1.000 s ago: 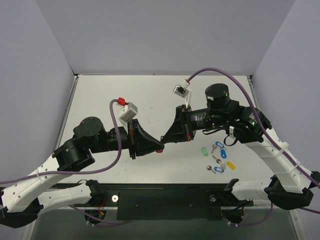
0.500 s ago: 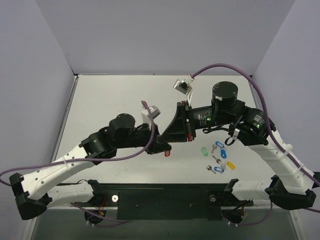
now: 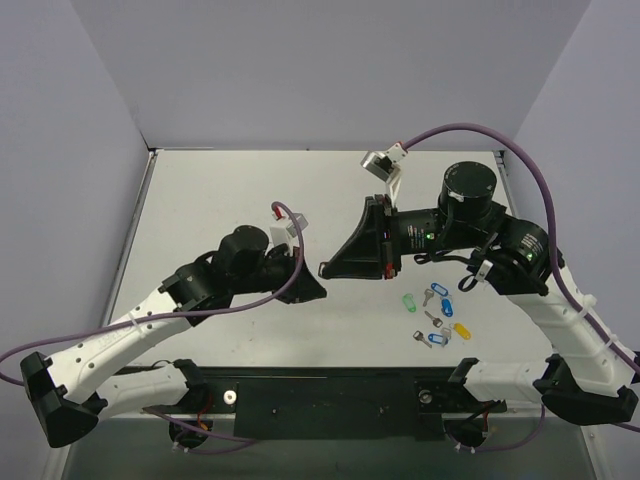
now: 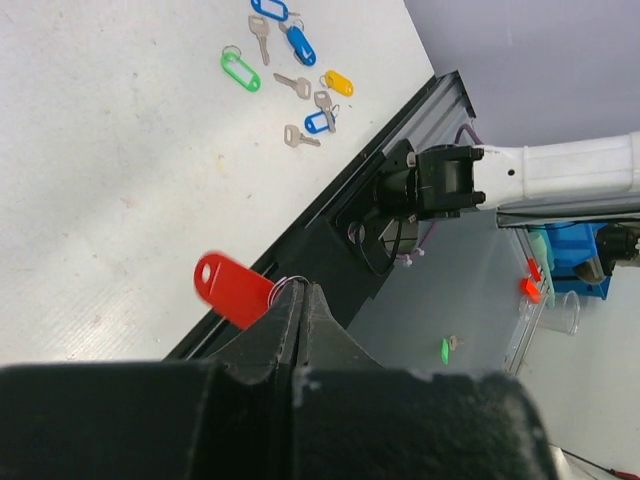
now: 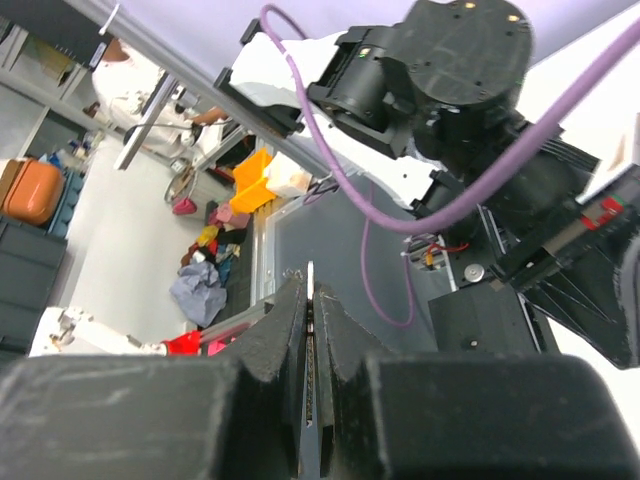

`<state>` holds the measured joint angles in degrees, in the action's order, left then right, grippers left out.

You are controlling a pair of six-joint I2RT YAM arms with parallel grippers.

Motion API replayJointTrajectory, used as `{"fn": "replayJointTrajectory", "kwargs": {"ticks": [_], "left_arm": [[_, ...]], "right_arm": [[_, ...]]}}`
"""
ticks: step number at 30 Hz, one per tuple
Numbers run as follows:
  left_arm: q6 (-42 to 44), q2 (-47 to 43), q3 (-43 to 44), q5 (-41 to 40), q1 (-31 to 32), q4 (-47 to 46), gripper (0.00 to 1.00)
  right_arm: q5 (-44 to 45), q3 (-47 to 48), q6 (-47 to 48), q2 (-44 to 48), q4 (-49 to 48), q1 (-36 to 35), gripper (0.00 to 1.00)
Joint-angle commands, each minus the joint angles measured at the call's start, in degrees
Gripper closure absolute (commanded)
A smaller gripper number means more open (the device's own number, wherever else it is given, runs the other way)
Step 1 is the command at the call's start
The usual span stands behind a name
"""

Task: Remove the keys from the keyring

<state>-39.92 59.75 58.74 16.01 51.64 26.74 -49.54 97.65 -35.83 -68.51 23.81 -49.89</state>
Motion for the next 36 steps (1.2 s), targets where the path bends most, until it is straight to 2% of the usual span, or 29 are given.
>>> {"fn": "replayJointTrajectory", "kwargs": {"ticks": [1, 10, 13, 24, 30, 36], "left_arm": [[-0.2, -2.1, 2.4, -0.6, -2.0, -0.4, 1.00], [2.4, -3.6, 5.3, -4.0, -8.8, 6.6, 1.00], [3.0, -4.0, 5.9, -5.4, -11.5, 9.2, 1.00], [7.7, -6.0, 5.9, -11.9, -16.6, 14.9, 1.00], [12.1, -6.1, 4.8, -14.2, -19.6, 15.9, 1.00], [14.5, -7.7, 0.8, -17.9, -20.8, 13.9, 1.00]], "right_arm": [[3.6, -1.1, 0.9, 1.9, -2.5, 1.1, 1.00], [12.4, -3.6, 2.5, 3.8, 1.0, 4.7, 1.00], [17.8, -3.6, 5.3, 4.2, 4.0, 4.7, 1.00], [28.5, -4.4, 6.9, 3.7, 13.9, 8.0, 1.00], [33.7, -5.3, 7.4, 2.2, 19.6, 10.7, 1.00], [35.5, -11.1, 8.0, 1.6, 22.8, 17.7, 1.00]]}}
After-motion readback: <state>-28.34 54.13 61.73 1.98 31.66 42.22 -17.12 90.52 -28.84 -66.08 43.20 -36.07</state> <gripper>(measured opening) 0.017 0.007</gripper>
